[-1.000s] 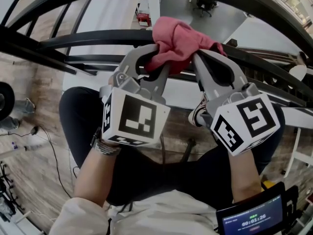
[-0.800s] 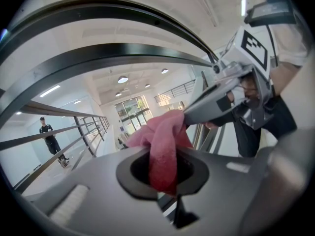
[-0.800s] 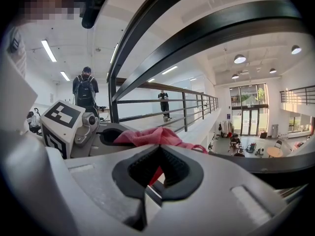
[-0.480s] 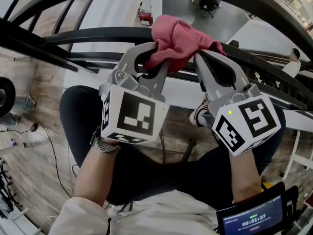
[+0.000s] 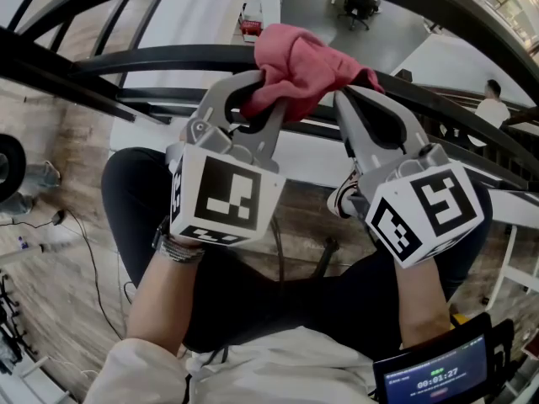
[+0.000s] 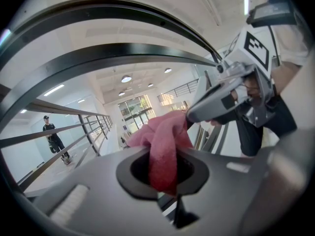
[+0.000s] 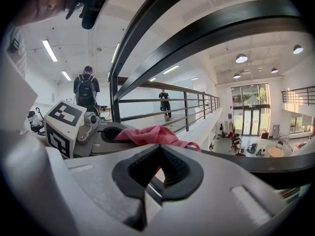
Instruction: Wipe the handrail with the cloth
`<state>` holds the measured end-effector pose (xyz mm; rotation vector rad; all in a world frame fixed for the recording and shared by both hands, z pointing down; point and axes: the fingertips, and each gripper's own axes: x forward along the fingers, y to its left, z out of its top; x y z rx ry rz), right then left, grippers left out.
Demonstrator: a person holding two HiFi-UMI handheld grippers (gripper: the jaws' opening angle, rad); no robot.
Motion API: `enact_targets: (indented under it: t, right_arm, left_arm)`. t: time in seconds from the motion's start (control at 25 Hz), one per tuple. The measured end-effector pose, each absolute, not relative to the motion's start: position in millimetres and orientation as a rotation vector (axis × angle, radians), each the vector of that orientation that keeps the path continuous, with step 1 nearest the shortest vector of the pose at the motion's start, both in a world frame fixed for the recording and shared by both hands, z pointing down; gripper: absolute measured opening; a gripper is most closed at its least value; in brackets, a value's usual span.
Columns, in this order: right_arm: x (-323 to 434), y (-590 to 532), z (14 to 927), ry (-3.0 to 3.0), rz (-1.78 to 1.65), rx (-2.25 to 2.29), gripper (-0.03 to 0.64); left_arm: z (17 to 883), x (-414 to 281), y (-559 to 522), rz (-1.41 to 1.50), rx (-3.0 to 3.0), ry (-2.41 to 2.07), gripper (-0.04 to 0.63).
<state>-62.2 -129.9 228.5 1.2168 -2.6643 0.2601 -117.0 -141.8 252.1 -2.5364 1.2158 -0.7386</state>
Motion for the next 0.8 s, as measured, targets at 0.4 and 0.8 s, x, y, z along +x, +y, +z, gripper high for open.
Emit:
enact_targets:
  t: [0.4, 0.8]
  right_arm:
    - [-66, -130, 228, -2.667, 0.258, 1.209, 0.002]
    - [-69, -129, 229, -2.666, 0.259, 1.198, 0.002]
  left_arm:
    - [251, -126, -144, -0.739, -2.528, 1.236, 0.031]
    - [251, -134, -145, -0.741, -2.523, 1.269, 0.030]
